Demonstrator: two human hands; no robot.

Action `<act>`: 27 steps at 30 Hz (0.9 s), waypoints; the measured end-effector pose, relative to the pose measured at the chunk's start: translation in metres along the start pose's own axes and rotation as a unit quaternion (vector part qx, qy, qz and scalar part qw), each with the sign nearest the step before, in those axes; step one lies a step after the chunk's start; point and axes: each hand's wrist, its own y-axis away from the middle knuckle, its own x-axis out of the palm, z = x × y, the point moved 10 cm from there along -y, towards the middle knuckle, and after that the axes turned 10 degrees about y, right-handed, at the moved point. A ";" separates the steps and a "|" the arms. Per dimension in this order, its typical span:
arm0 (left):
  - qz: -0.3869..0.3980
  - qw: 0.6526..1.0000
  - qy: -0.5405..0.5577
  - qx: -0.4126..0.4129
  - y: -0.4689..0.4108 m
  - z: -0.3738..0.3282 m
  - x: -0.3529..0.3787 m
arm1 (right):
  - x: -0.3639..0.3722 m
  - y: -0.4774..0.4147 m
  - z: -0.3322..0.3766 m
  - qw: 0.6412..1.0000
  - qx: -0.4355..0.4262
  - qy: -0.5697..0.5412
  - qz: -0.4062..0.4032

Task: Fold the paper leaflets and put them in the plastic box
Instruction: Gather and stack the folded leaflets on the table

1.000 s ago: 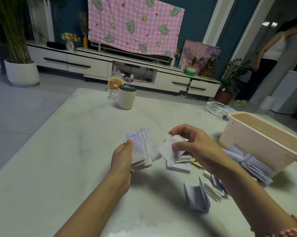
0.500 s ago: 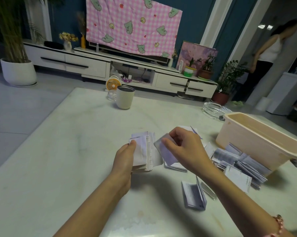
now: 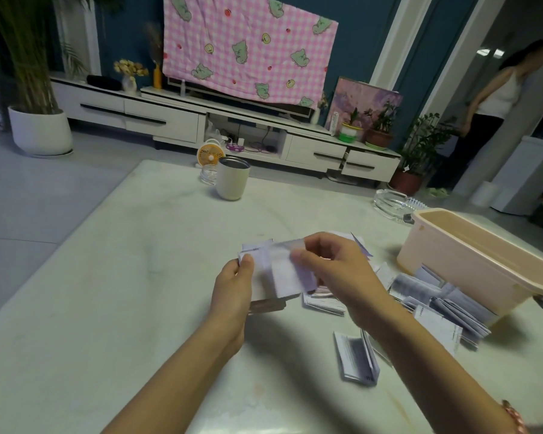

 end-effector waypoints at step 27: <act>0.051 0.970 -0.196 0.133 0.002 -0.015 -0.007 | 0.068 -0.003 -0.057 0.993 0.030 -0.103 -0.044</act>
